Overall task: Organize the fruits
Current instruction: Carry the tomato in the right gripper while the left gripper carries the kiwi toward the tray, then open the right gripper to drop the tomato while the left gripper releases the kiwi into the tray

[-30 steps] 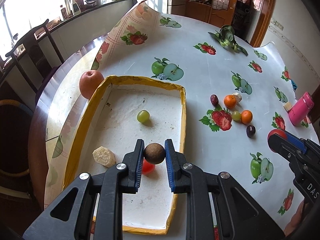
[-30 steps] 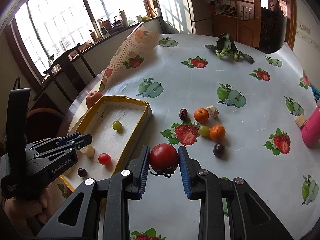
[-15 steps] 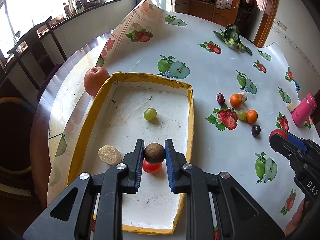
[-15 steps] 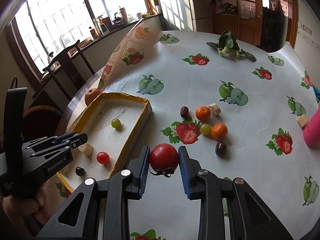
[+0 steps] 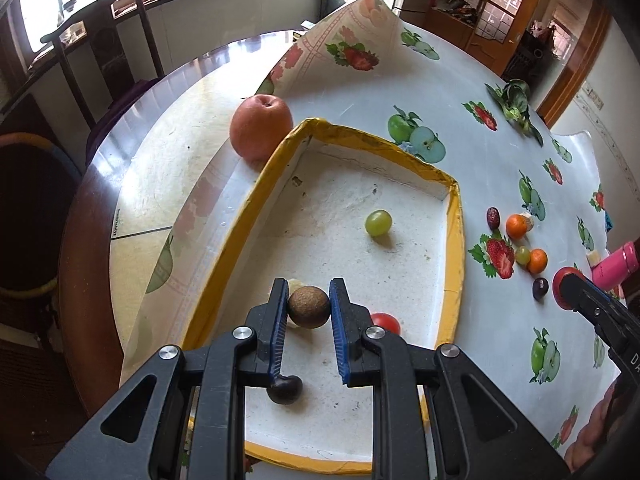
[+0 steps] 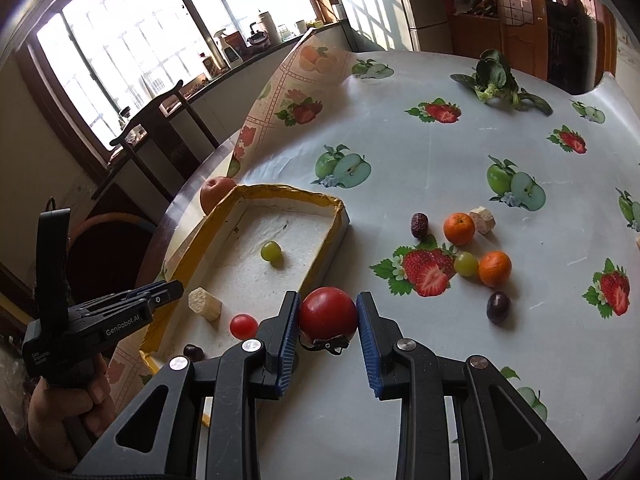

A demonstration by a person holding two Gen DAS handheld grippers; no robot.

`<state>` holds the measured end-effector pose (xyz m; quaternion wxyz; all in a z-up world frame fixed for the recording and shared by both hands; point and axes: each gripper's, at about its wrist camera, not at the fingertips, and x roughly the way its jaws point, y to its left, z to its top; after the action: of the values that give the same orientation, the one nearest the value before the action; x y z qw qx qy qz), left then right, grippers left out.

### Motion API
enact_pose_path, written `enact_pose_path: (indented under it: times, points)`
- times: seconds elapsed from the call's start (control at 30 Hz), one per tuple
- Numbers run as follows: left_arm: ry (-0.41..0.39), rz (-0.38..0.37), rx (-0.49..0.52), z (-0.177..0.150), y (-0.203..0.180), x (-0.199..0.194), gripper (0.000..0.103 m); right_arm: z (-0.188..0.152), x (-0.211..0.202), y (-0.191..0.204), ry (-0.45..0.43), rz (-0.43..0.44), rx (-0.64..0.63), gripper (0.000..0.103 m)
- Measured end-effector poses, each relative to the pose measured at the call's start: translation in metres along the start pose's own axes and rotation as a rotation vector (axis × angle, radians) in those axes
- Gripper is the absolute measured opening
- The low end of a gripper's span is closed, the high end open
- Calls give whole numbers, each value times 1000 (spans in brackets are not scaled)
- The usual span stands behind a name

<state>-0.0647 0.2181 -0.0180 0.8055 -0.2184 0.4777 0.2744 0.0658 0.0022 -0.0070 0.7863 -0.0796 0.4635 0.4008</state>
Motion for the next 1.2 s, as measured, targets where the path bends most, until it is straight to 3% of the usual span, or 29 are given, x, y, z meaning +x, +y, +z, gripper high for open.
enact_pose_path:
  times: [0.33, 0.7, 0.87, 0.9, 0.97, 1.07, 1.13, 1.2]
  points:
    - [26, -6, 0, 31, -2, 38, 18, 29, 73, 52, 60, 112, -97, 29]
    - [126, 10, -2, 32, -3, 91, 18, 16, 145, 65, 190, 115, -190, 29]
    - [129, 24, 12, 30, -7, 96, 19, 10, 164, 69, 228, 61, -243, 30]
    - [134, 20, 14, 30, -8, 97, 25, 8, 166, 70, 227, 37, -260, 30]
    - [137, 22, 5, 31, -9, 97, 47, 7, 166, 73, 219, 30, -283, 30]
    - [126, 1, -2, 31, -10, 93, 49, 8, 165, 72, 230, 46, -280, 36]
    - [117, 7, 2, 31, -11, 88, 49, 9, 158, 70, 216, 44, -275, 49]
    - [106, 5, 5, 31, -11, 81, 49, 10, 148, 68, 192, 33, -273, 50]
